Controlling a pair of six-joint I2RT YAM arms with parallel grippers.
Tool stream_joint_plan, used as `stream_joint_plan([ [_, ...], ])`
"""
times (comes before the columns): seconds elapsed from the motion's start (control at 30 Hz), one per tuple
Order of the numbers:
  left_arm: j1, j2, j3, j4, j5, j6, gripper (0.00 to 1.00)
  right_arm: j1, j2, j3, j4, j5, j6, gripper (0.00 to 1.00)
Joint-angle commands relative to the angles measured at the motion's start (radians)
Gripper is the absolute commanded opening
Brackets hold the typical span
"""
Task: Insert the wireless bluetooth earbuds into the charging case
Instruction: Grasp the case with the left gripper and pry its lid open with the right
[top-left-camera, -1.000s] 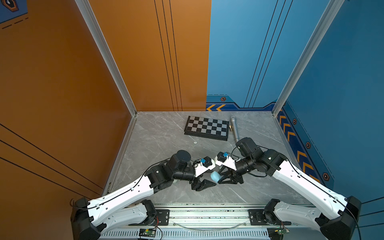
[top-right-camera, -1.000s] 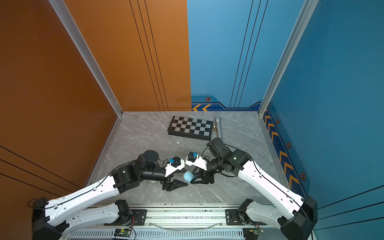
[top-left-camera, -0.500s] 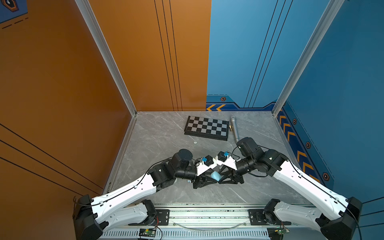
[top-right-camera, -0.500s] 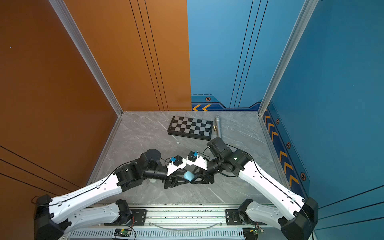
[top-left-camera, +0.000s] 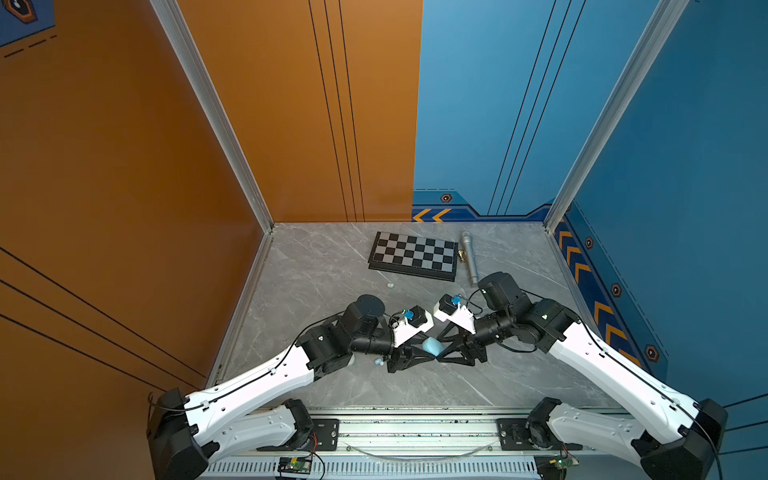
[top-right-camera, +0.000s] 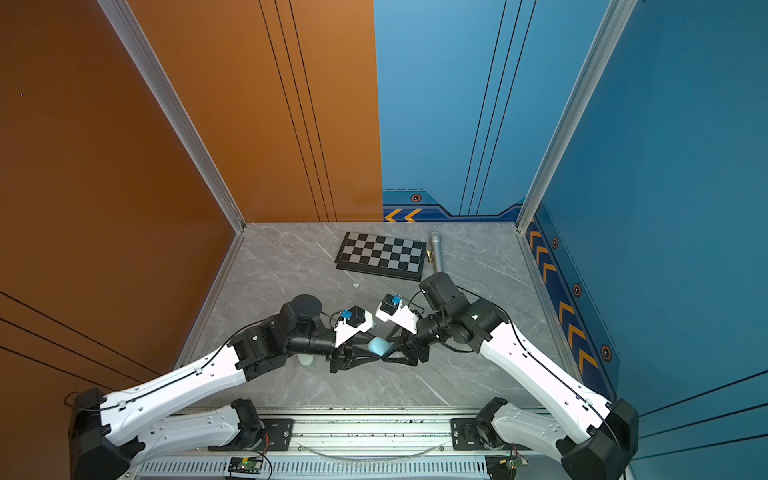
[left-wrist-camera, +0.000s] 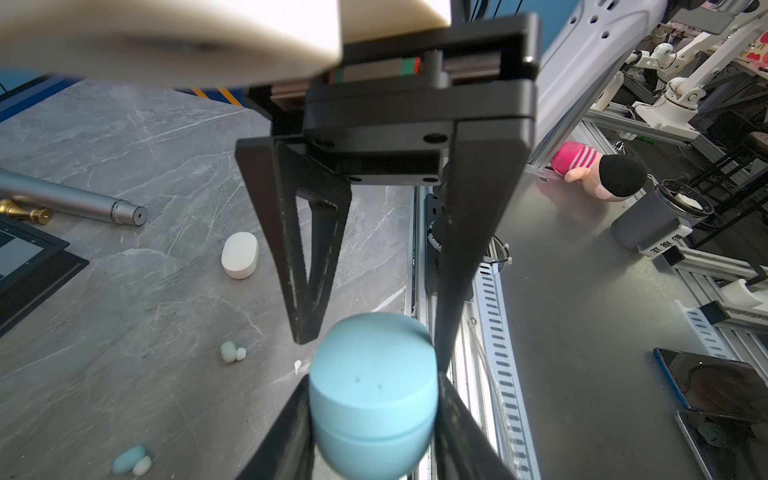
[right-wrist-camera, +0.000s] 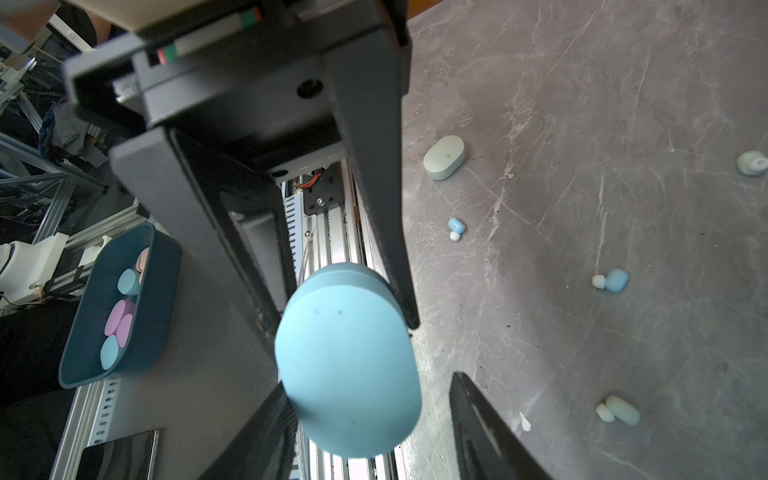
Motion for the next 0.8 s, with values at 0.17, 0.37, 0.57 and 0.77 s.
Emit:
stream_joint_plan([
  [0.17,-0.017,0.02,0.021,-0.009,0.071,-0.009,0.0,-0.068,-0.044,-0.035,0.224,0.024,0.126,0.68],
  [0.37,-0.013,0.018,0.011,0.036,0.034,-0.042,0.0,-0.094,-0.061,-0.058,0.263,0.044,0.165,0.69],
  [0.57,0.007,0.01,-0.008,0.109,-0.001,-0.097,0.0,-0.108,-0.094,-0.094,0.267,0.083,0.171,0.68],
  [0.77,0.025,0.012,-0.011,0.145,-0.016,-0.125,0.0,-0.113,-0.117,-0.117,0.268,0.083,0.173,0.66],
])
